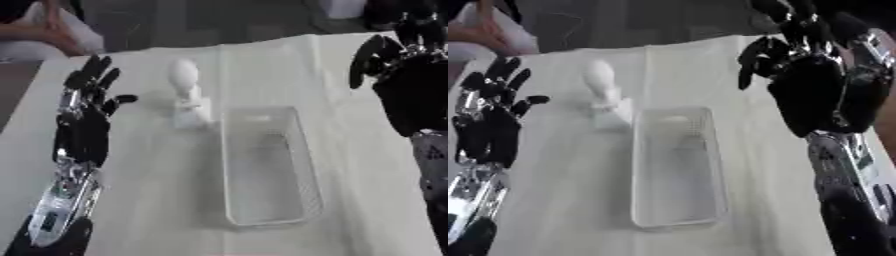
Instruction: Pick up objects on the table and place them in the box.
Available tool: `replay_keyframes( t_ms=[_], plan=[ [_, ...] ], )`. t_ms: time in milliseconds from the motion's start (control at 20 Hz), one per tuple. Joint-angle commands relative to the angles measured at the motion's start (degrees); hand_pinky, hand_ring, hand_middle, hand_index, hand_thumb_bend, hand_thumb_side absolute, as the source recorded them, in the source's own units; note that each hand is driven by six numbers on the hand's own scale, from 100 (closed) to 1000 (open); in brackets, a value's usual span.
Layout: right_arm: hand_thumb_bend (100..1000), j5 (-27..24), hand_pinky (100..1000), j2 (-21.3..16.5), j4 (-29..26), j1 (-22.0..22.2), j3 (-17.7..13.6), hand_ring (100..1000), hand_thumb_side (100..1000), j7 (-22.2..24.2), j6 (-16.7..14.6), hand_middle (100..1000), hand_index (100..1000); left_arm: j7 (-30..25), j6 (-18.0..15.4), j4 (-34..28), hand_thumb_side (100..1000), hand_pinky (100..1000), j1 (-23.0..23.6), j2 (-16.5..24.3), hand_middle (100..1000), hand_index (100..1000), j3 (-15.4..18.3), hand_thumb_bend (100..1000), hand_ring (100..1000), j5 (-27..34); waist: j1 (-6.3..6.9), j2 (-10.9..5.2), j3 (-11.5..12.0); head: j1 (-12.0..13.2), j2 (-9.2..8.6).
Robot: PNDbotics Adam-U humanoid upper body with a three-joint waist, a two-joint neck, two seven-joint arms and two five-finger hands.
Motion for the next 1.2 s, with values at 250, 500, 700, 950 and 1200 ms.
replay_keyframes(
  t_ms=[250,500,700,950,1200],
  plan=[
    [100,7.6,100,-0.8,-0.4,-1.3,-1.6,100,1000,-8.8,-6.5,424,1000,-0.3,0.1,-0.3,1000,638,-0.5,0.2,932,994,-0.3,100,947,-0.7,0.13,-0.26,-0.1,1.0,-0.19],
    [100,10.8,100,-1.1,-0.7,-1.3,-1.7,100,1000,-13.8,-9.4,422,972,-0.7,0.5,0.2,1000,618,-0.5,0.7,924,985,-0.7,101,926,-1.2,0.39,-0.18,0.0,1.5,-0.19],
    [100,11.3,100,-2.0,-2.4,-1.2,-1.7,100,1000,-15.2,-11.6,484,965,-2.1,1.5,1.1,873,541,-0.8,2.9,900,959,-1.2,366,878,-4.0,0.69,-0.11,-0.3,2.6,-0.19],
    [100,9.4,213,-3.4,-5.1,-0.5,-1.1,476,1000,-11.6,-13.3,782,983,-3.0,2.2,1.7,750,523,-2.6,4.9,897,956,-1.1,544,876,-10.8,1.07,0.29,-1.3,3.7,-0.19],
    [100,6.9,574,-4.0,-6.0,-0.2,-1.3,769,1000,-7.7,-13.2,957,987,-3.3,2.4,2.9,726,586,-4.8,5.7,907,955,-1.3,563,897,-16.5,1.81,0.87,-2.5,4.6,-0.19]
  ],
)
